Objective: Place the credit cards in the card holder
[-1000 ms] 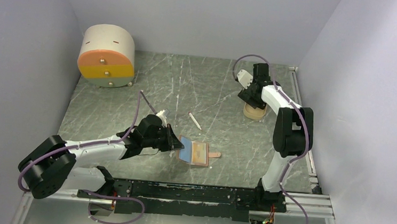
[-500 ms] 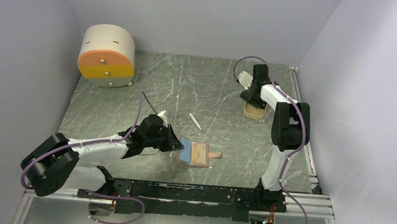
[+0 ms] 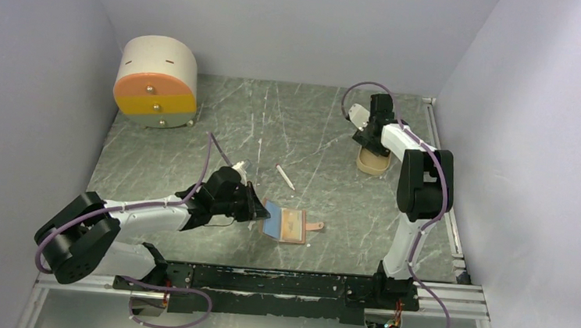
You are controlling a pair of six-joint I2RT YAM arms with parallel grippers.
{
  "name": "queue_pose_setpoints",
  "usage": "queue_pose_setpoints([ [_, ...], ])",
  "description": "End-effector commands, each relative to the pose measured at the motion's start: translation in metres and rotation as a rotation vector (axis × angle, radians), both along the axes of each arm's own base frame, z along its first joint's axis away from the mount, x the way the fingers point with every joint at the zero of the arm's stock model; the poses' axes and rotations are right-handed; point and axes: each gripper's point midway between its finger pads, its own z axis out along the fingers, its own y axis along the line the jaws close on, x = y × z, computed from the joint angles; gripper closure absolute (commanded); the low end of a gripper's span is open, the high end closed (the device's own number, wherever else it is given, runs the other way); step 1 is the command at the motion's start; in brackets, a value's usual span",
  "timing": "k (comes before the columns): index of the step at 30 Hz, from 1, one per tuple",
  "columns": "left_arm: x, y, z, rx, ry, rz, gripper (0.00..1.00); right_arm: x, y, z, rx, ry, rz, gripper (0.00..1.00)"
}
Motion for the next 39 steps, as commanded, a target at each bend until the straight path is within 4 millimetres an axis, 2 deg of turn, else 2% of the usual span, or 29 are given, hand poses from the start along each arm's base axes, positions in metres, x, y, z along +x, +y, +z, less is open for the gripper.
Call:
queue_pose_setpoints([
  [1,0.007,-0.010,0.017,-0.050,-0.033,-0.018,0.91,0.011,-0.003,0.020,0.006,-0.061,-0.007,0.30],
  [12,0.006,-0.011,0.017,-0.057,-0.031,-0.021,0.91,0.010,-0.001,0.023,0.012,-0.046,-0.003,0.52],
  [13,0.006,-0.011,0.017,-0.059,-0.030,-0.020,0.91,0.010,-0.001,0.036,0.016,-0.070,-0.003,0.54],
  [32,0.005,-0.014,0.015,-0.063,-0.018,-0.031,0.91,0.010,0.003,0.046,0.031,-0.070,0.009,0.72],
  [37,0.006,-0.016,0.015,-0.069,-0.016,-0.032,0.91,-0.007,0.015,0.036,0.081,0.009,0.013,0.94],
  [39,0.006,-0.017,0.015,-0.067,-0.017,-0.037,0.91,-0.016,0.022,0.034,0.102,0.036,0.016,0.98],
])
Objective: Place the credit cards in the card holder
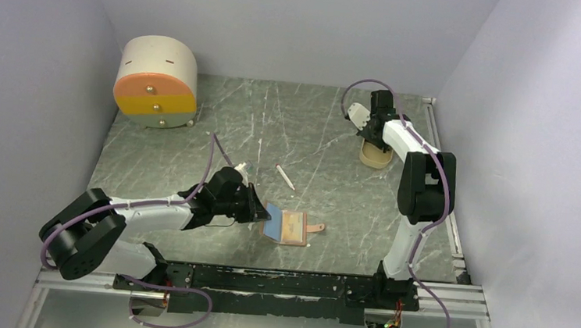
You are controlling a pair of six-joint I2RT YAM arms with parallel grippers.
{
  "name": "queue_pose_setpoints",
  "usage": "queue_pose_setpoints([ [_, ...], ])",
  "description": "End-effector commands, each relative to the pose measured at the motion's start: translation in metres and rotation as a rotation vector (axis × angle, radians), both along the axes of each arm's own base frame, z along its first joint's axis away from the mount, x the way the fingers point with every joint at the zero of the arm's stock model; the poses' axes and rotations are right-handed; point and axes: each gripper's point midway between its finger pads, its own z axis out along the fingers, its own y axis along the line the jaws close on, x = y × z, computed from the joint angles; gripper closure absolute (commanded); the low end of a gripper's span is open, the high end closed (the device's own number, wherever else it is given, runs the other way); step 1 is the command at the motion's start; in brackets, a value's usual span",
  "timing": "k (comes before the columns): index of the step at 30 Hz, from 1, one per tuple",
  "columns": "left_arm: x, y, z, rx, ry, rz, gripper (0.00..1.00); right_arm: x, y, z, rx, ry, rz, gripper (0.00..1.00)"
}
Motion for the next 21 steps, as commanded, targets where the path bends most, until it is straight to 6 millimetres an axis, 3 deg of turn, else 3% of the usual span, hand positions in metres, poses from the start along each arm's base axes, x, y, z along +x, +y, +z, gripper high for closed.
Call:
queue_pose_setpoints([
  [1,0.009,-0.014,0.020,-0.061,-0.037,-0.020,0.91,-0.006,0.015,0.025,0.052,-0.029,0.002,0.98],
  [11,0.014,-0.008,0.018,0.002,-0.050,-0.010,0.91,-0.040,0.045,0.034,0.082,0.009,-0.068,1.00],
  [18,0.017,-0.003,0.025,0.012,-0.081,0.006,0.91,-0.050,0.049,0.041,0.103,-0.020,-0.115,1.00],
  [21,0.021,0.003,0.027,0.021,-0.092,0.020,0.91,-0.055,0.062,0.052,0.076,-0.065,-0.134,1.00],
])
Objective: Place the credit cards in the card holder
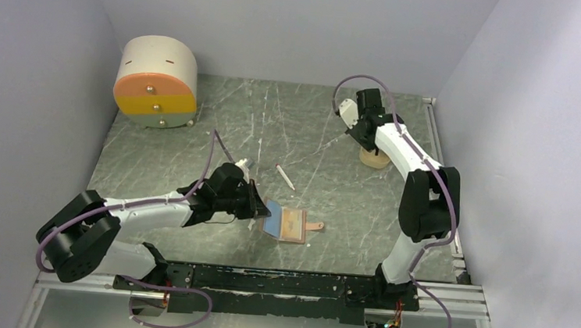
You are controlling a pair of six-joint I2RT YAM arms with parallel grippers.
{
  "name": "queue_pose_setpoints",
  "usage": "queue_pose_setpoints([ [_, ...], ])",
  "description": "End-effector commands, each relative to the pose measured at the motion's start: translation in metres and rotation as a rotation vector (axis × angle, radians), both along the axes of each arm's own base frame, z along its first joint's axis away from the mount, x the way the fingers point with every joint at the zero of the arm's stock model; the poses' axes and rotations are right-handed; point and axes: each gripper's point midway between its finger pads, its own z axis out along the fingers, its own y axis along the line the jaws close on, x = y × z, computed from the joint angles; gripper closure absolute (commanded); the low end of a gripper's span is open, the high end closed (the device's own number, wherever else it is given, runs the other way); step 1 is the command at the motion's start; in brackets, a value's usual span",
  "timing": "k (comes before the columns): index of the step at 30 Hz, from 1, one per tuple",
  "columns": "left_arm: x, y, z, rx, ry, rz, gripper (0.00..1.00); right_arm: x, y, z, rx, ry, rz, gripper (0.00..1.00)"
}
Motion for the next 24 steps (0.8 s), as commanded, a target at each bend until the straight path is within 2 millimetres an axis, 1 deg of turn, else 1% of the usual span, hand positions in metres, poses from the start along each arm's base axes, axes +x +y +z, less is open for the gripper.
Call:
queue_pose_setpoints([
  [1,0.017,0.005,0.021,-0.018,-0.069,0.035,0.91,-0.013,0.015,0.020,-0.025,-0.067,-0.071,1.00],
  [5,0.024,0.013,0.030,-0.051,-0.086,0.061,0.91,-0.017,0.046,0.052,0.067,-0.158,-0.134,1.00],
  [7,0.029,0.019,0.030,-0.060,-0.088,0.082,0.91,-0.020,0.070,0.065,0.165,-0.172,-0.148,1.00],
  [11,0.031,0.028,0.025,-0.087,-0.071,0.101,0.91,-0.037,0.122,0.080,0.380,-0.157,-0.165,1.00],
  [14,0.032,0.034,0.018,-0.085,-0.063,0.113,0.91,-0.058,0.159,0.081,0.587,-0.087,-0.152,1.00],
  [15,0.031,0.035,0.017,-0.092,-0.061,0.109,0.91,-0.069,0.174,0.085,0.680,-0.067,-0.145,1.00],
  [16,0.031,0.036,0.016,-0.098,-0.059,0.106,0.91,-0.080,0.187,0.084,0.762,-0.029,-0.127,1.00],
  [17,0.030,0.037,0.014,-0.099,-0.054,0.099,0.91,-0.087,0.200,0.088,0.855,-0.014,-0.111,1.00],
  [19,0.028,0.038,0.011,-0.091,-0.045,0.091,0.91,-0.106,0.216,0.086,1.005,0.042,-0.129,1.00],
  [21,0.026,0.040,0.009,-0.085,-0.035,0.087,0.91,-0.127,0.230,0.079,1.135,0.130,-0.134,0.99],
  [23,0.022,0.040,0.007,-0.093,-0.025,0.083,0.91,-0.148,0.238,0.073,1.221,0.215,-0.140,0.99],
  [24,0.019,0.042,0.004,-0.096,-0.015,0.085,0.91,-0.158,0.240,0.066,1.251,0.260,-0.151,0.99],
])
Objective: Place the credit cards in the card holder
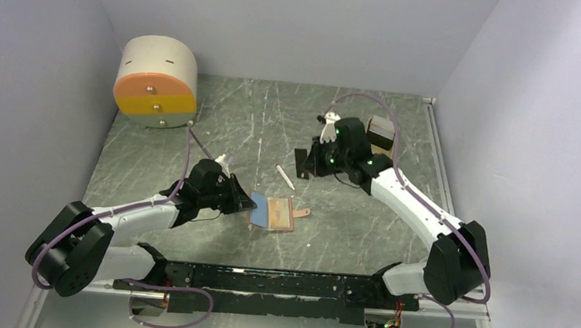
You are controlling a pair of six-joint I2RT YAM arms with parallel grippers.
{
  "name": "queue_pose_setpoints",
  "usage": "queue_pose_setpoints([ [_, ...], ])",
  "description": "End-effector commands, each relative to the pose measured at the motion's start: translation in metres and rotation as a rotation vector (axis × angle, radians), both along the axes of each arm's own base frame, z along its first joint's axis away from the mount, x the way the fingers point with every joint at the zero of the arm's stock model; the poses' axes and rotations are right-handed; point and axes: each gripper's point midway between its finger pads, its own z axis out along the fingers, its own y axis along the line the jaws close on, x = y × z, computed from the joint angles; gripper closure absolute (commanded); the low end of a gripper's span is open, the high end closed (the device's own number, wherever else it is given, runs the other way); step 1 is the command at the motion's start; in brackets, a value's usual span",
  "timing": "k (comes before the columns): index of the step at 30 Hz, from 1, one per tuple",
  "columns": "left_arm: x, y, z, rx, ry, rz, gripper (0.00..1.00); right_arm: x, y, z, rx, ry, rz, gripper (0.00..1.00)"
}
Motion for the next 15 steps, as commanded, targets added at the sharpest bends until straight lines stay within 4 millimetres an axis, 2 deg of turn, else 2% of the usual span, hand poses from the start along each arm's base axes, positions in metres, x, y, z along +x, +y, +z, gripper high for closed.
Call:
queue_pose_setpoints([
  [1,-0.008,-0.003,0.003,-0.051,-0.009,-0.036,0.91,-0.044,0.042,0.005,0.355,0.177,0.069,0.96],
  [3,-0.011,-0.001,-0.002,-0.050,0.005,-0.039,0.91,-0.055,0.045,-0.002,0.433,0.216,0.060,0.95],
  [5,-0.014,0.000,-0.008,-0.037,0.026,-0.053,0.91,-0.065,0.045,-0.018,0.463,0.269,0.040,0.94],
  [8,-0.017,0.003,-0.018,-0.002,0.050,-0.067,0.85,-0.076,0.051,-0.034,0.511,0.322,0.044,0.95],
  [15,-0.018,0.014,-0.024,0.067,0.045,-0.069,0.77,-0.095,0.069,-0.070,0.480,0.419,0.066,0.96],
])
